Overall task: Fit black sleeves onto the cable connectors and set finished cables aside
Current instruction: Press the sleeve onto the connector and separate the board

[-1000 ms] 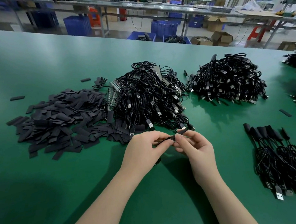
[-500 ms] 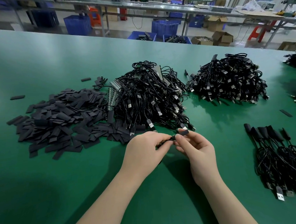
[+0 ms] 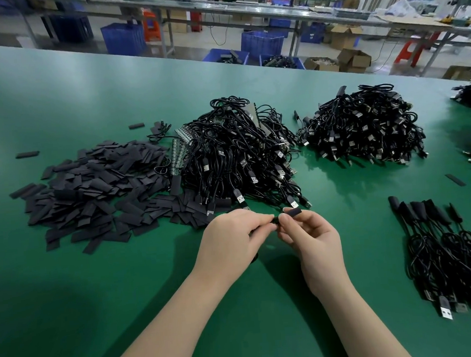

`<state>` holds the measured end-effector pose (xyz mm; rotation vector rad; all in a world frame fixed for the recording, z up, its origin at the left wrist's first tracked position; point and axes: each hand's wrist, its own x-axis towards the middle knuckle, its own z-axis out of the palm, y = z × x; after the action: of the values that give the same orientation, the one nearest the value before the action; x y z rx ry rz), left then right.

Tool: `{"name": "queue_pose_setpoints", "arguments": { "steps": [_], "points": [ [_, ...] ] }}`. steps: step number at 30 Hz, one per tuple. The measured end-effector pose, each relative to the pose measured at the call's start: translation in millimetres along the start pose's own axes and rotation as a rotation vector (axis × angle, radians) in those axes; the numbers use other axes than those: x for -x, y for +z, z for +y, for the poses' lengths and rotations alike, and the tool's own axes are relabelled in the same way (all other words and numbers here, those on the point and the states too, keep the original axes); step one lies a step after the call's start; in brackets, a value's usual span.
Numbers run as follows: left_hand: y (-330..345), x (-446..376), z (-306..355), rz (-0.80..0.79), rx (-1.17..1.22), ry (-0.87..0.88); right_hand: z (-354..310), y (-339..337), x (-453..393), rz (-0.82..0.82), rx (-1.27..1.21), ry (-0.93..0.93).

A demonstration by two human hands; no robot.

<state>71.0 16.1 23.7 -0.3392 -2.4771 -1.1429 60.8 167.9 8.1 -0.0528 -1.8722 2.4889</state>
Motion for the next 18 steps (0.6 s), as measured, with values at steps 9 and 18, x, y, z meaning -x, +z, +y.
{"name": "queue_pose_setpoints", "arguments": {
  "steps": [9, 18],
  "points": [
    [-1.0, 0.3, 4.6, 0.013, 0.035, -0.059, -0.4, 1.9, 1.5, 0.038, 0.003, -0.054],
    [1.7, 1.3, 0.8, 0.013, 0.023, -0.019, 0.2, 1.7, 1.8, -0.024, -0.042, 0.011]
  ]
}}
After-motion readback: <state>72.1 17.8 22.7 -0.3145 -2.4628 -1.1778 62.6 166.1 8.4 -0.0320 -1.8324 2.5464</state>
